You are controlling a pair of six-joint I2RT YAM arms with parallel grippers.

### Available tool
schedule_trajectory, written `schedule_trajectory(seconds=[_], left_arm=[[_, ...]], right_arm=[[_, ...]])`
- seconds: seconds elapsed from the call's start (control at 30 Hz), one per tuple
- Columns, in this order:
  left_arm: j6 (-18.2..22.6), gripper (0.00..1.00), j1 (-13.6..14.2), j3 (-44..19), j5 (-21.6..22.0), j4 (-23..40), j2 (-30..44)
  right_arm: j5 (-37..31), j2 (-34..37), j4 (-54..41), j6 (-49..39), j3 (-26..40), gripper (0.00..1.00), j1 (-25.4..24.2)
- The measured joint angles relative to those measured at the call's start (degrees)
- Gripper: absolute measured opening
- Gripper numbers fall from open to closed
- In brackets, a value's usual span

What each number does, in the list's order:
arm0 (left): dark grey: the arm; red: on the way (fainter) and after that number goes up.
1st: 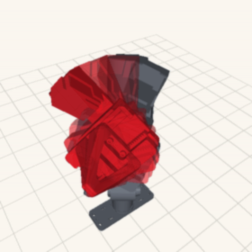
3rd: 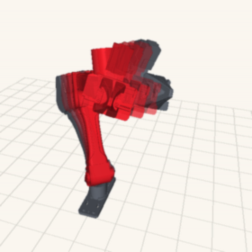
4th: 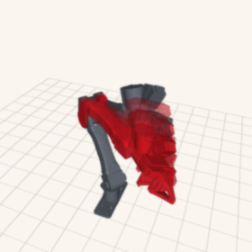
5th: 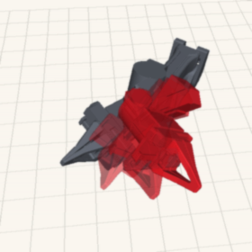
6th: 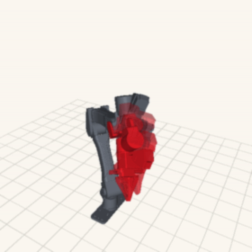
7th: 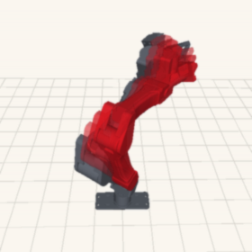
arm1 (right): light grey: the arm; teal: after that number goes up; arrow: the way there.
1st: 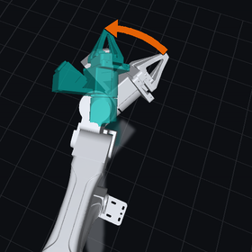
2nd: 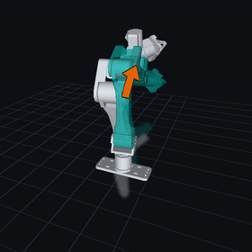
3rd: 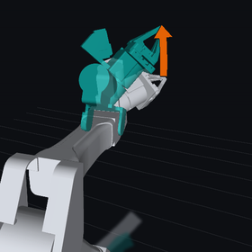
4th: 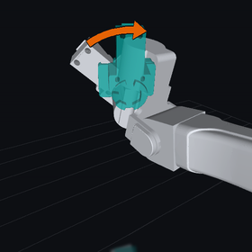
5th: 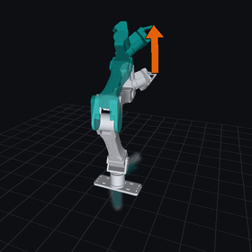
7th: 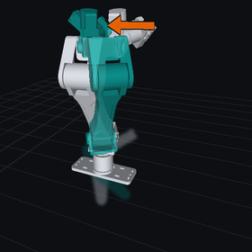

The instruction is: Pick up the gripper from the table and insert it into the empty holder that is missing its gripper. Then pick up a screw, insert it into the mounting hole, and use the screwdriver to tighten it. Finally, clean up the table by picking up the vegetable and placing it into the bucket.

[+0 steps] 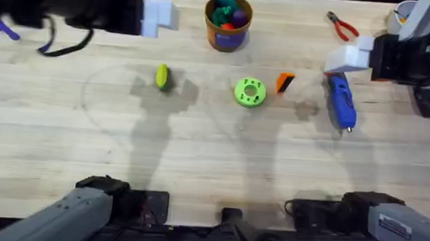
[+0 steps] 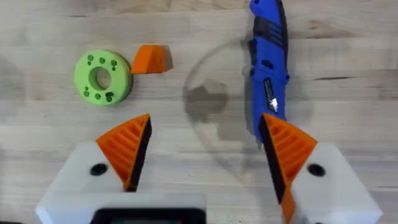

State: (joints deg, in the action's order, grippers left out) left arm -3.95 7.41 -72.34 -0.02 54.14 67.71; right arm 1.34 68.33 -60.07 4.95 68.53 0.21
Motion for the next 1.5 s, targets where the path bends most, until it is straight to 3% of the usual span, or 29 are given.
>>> schedule_trajectory(seconds=[0.17,0.3,0.4,0.67,1.03,1.27,1.5], left_arm=[[1.8,0.986,-3.0,2.9,0.0,-3.7,-7.3],[2.2,0.986,-6.8,8.7,-0.2,-9.6,-12.3],[2.3,0.986,-8.0,14.0,-0.2,-13.9,-15.3],[2.6,0.986,-8.3,29.8,-1.0,-28.5,-24.3],[2.7,0.986,-8.3,52.8,-7.0,-44.6,-39.9],[2.7,0.986,-8.3,63.5,-9.2,-48.7,-54.4],[2.6,0.986,-8.3,68.3,-9.7,-48.8,-64.3]], right_arm=[[0.0,0.0,0.0,0.0,0.0,0.994,0.0],[0.0,0.0,0.0,0.0,0.0,0.994,0.0],[0.0,0.0,0.0,0.0,0.0,0.993,0.0],[0.0,0.0,0.0,0.0,0.0,0.994,0.0],[0.0,0.0,0.0,0.0,0.0,0.994,0.0],[0.0,0.0,0.0,0.0,0.0,0.994,0.0],[0.0,0.0,0.0,0.0,0.0,0.993,0.0]])
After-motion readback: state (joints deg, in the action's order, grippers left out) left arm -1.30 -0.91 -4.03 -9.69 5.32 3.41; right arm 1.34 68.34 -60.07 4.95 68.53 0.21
